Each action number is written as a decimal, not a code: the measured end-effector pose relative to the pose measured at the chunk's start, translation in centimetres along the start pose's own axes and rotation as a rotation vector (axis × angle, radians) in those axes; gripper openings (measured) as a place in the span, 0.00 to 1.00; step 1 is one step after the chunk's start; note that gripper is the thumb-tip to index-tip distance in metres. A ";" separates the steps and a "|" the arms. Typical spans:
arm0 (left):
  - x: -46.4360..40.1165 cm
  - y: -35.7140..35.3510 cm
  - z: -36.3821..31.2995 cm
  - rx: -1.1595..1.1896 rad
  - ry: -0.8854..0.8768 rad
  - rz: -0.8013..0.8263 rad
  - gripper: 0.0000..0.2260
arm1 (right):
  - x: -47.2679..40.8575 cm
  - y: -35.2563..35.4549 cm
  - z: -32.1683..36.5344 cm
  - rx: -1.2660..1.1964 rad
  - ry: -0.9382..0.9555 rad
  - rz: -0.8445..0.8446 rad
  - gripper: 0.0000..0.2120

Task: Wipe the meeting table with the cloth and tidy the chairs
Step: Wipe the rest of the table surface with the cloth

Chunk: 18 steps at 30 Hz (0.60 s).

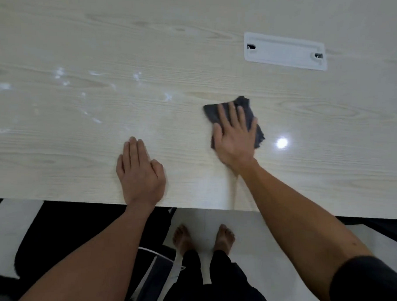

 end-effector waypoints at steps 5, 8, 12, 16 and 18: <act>-0.1 0.2 0.2 0.035 0.009 0.031 0.29 | -2.4 0.4 0.7 -0.082 -0.511 -0.127 0.31; -0.7 0.7 0.7 0.093 0.087 0.007 0.30 | -5.6 -1.0 5.8 -0.084 -0.455 -0.095 0.32; -2.8 1.3 3.2 0.053 0.234 0.018 0.31 | -8.2 -4.3 13.9 -0.071 -0.131 0.004 0.31; -4.8 1.3 6.5 0.002 0.363 0.001 0.32 | -6.7 -5.8 18.1 0.024 0.377 0.171 0.29; -5.7 1.2 7.4 0.003 0.447 -0.012 0.32 | -6.2 -5.1 16.1 0.040 0.503 0.211 0.29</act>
Point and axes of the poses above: each hand's wrist, its own x-axis away from the middle knuckle, its own y-axis out of the back of the hand, z = x × y, the point moved 1 cm from there along -x, towards the middle knuckle, and after that the axes turned 7 degrees about -x, right-handed, at the moved point
